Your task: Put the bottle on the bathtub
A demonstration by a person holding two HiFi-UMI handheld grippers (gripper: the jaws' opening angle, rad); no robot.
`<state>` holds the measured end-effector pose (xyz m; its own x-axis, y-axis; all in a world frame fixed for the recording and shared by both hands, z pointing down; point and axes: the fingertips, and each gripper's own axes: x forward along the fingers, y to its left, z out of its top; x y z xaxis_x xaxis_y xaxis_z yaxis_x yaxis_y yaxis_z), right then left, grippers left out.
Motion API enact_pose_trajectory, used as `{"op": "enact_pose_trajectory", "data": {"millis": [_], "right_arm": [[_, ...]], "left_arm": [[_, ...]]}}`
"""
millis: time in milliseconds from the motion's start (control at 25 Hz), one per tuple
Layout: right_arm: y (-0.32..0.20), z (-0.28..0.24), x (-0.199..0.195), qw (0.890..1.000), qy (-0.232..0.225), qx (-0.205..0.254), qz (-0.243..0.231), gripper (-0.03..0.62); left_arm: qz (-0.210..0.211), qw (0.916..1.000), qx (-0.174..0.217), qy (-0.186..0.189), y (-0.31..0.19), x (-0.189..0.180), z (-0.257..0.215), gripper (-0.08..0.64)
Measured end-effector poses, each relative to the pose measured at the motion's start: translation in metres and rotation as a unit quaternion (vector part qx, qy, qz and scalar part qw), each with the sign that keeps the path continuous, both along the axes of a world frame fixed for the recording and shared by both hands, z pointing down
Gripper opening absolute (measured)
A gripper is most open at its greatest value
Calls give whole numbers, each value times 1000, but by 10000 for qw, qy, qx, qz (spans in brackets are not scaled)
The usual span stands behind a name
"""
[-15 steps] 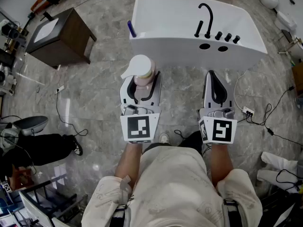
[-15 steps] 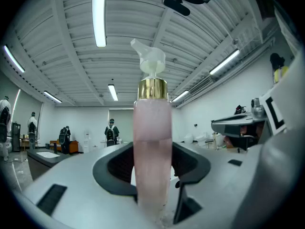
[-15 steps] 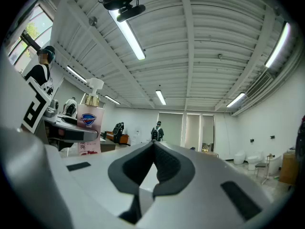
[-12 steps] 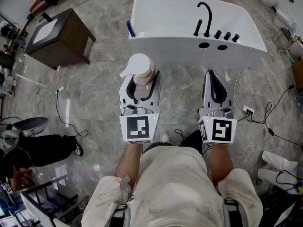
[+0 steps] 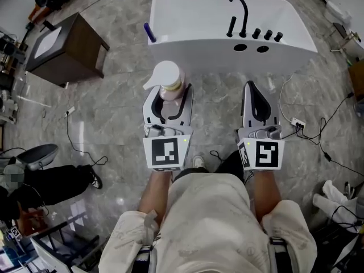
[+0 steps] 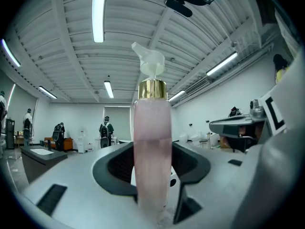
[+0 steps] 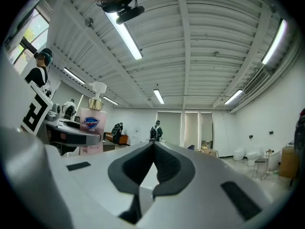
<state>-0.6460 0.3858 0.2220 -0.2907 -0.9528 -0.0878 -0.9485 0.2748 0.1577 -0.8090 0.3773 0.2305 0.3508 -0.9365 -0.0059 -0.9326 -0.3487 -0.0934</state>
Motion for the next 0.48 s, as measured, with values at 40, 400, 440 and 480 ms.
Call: {"op": "enact_pose_trajectory", "data": {"millis": [40, 400, 440, 480], "right_arm": [[1, 2, 2, 10000, -24, -13, 8, -12], [-7, 13, 33, 9997, -60, -137, 206, -12], [-10, 15, 37, 9996, -59, -145, 215, -12], [-12, 16, 42, 9996, -61, -153, 232, -12]], "left_arm": [[10, 10000, -28, 0, -1, 2, 2, 224], [173, 9998, -69, -8, -14, 30, 7, 223], [184, 9998, -68, -2, -17, 34, 8, 224], [197, 9998, -72, 4, -20, 39, 8, 222]]}}
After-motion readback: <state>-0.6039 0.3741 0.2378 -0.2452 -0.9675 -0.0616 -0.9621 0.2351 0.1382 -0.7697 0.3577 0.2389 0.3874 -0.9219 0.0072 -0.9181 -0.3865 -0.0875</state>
